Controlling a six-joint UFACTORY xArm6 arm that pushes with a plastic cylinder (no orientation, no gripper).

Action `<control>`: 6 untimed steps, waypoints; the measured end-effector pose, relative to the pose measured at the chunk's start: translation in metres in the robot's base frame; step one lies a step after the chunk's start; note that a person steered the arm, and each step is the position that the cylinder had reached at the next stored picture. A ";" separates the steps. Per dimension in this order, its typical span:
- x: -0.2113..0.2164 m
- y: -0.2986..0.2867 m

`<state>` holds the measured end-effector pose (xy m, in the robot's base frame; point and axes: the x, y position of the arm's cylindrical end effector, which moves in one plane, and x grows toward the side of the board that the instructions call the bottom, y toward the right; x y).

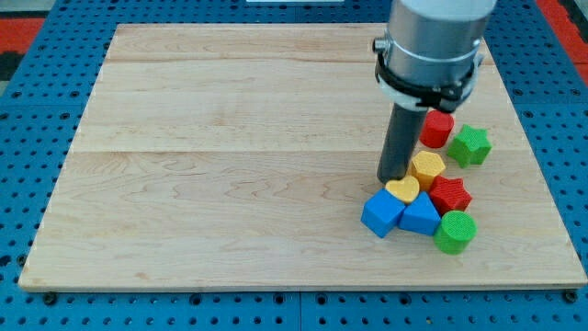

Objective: Touch the top left of yellow hexagon

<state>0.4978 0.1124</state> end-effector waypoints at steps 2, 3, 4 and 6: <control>-0.055 -0.032; -0.068 -0.018; -0.073 0.034; -0.028 0.022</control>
